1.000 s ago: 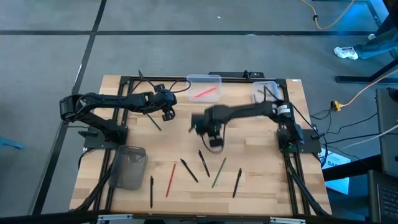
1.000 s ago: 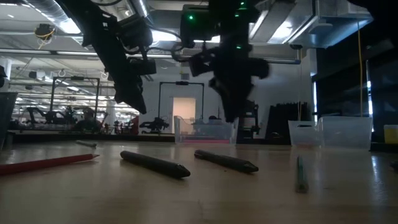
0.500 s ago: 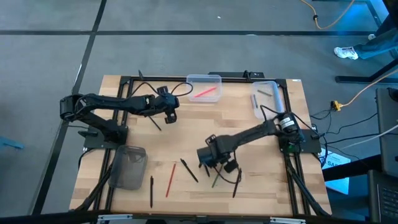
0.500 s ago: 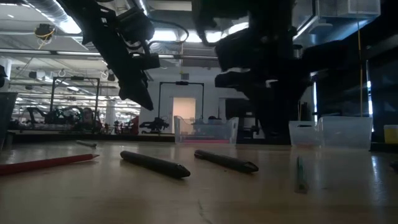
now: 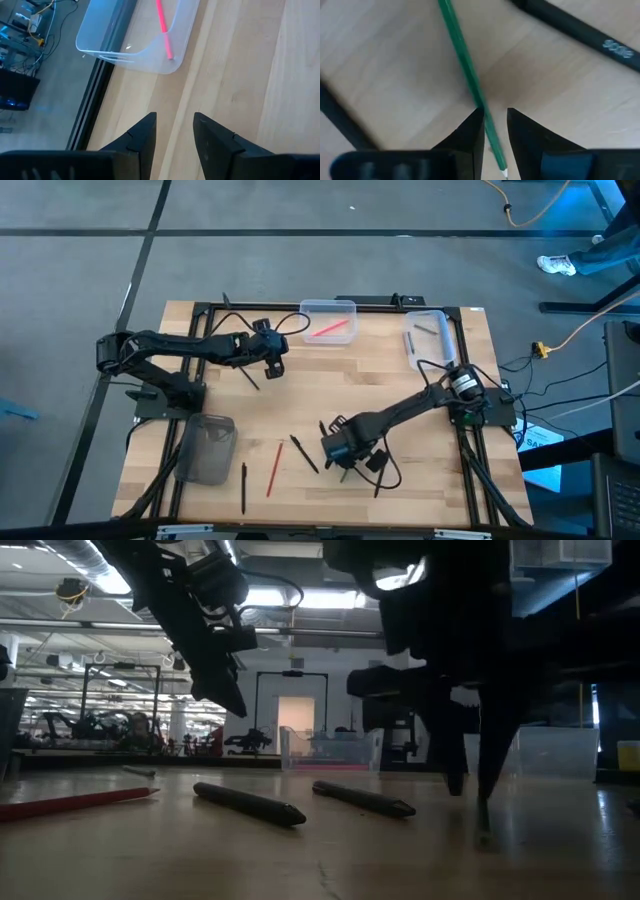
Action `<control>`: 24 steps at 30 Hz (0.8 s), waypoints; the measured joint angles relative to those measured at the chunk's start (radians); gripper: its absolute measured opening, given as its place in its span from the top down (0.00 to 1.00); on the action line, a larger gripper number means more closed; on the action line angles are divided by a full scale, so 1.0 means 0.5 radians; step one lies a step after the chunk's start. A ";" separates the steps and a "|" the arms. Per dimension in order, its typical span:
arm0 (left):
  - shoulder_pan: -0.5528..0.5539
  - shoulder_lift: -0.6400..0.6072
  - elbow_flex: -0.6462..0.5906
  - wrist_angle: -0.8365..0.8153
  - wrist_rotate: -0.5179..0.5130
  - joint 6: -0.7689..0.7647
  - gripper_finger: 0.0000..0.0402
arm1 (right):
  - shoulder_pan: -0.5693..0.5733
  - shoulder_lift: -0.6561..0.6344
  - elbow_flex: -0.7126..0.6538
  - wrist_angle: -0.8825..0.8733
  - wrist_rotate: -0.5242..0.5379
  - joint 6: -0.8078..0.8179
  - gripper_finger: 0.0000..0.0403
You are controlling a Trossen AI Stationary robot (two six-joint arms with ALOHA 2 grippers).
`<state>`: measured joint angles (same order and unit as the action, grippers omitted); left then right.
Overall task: Sort crayons/erasers/pens/pencils in bins
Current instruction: Put the green pencil into the left transparent bin
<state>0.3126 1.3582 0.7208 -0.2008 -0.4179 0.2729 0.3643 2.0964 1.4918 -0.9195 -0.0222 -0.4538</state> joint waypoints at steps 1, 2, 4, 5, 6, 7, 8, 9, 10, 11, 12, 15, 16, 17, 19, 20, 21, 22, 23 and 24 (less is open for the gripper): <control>0.000 0.000 0.000 -0.001 0.000 0.000 0.69 | 0.001 -0.004 -0.019 0.007 -0.014 -0.001 0.78; 0.000 0.000 0.000 -0.001 0.000 0.000 0.69 | 0.002 -0.004 -0.041 0.022 -0.024 -0.001 0.78; -0.001 0.000 0.000 -0.001 -0.001 0.001 0.69 | 0.001 -0.007 -0.084 0.046 -0.053 -0.002 0.78; 0.000 0.000 0.001 -0.001 -0.001 0.001 0.69 | 0.001 -0.008 -0.104 0.049 -0.062 -0.003 0.78; 0.000 0.000 0.001 -0.001 -0.001 0.001 0.69 | 0.000 -0.011 -0.128 0.058 -0.065 -0.003 0.78; 0.000 0.000 0.001 -0.002 -0.001 0.001 0.69 | 0.000 -0.012 -0.153 0.079 -0.067 -0.003 0.78; 0.000 0.000 0.001 -0.002 -0.001 0.003 0.69 | 0.000 -0.014 -0.175 0.104 -0.062 -0.002 0.78; 0.000 0.000 0.001 -0.002 -0.002 0.007 0.69 | 0.000 -0.015 -0.189 0.122 -0.048 0.003 0.78; 0.000 0.000 0.001 -0.002 -0.001 0.010 0.69 | 0.000 -0.016 -0.197 0.138 -0.041 0.006 0.78; 0.000 0.000 0.001 -0.002 -0.002 0.015 0.69 | 0.000 -0.016 -0.198 0.144 -0.032 0.005 0.79; 0.000 0.000 0.001 -0.002 -0.002 0.015 0.69 | -0.004 -0.016 -0.200 0.153 -0.025 0.005 0.80; 0.000 0.000 0.001 -0.002 -0.002 0.015 0.69 | -0.038 -0.015 -0.203 0.172 -0.045 0.005 0.85; 0.000 0.000 0.001 -0.002 -0.002 0.016 0.69 | -0.051 -0.015 -0.204 0.172 -0.054 0.006 0.88; 0.000 0.000 0.001 -0.002 -0.002 0.015 0.69 | -0.064 -0.014 -0.204 0.170 -0.069 0.006 0.90; 0.000 0.000 0.001 -0.002 -0.002 0.016 0.69 | -0.090 -0.014 -0.204 0.165 -0.110 0.005 0.94; 0.000 0.000 0.001 -0.002 -0.002 0.016 0.69 | -0.102 -0.014 -0.204 0.165 -0.137 0.005 0.95; 0.000 0.000 0.001 -0.002 -0.002 0.016 0.69 | -0.112 -0.014 -0.205 0.165 -0.157 0.005 0.96; 0.000 0.000 0.001 -0.003 -0.002 0.016 0.69 | -0.120 -0.014 -0.205 0.165 -0.165 0.005 0.96; 0.000 0.000 0.001 -0.010 -0.002 0.015 0.69 | -0.125 -0.014 -0.205 0.163 -0.168 0.005 0.96; 0.000 0.000 0.001 -0.019 -0.002 0.016 0.69 | -0.129 -0.014 -0.205 0.160 -0.169 0.005 0.95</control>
<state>0.3126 1.3582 0.7212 -0.2102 -0.4187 0.2810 0.3000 2.0892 1.3891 -0.8395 -0.1065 -0.4513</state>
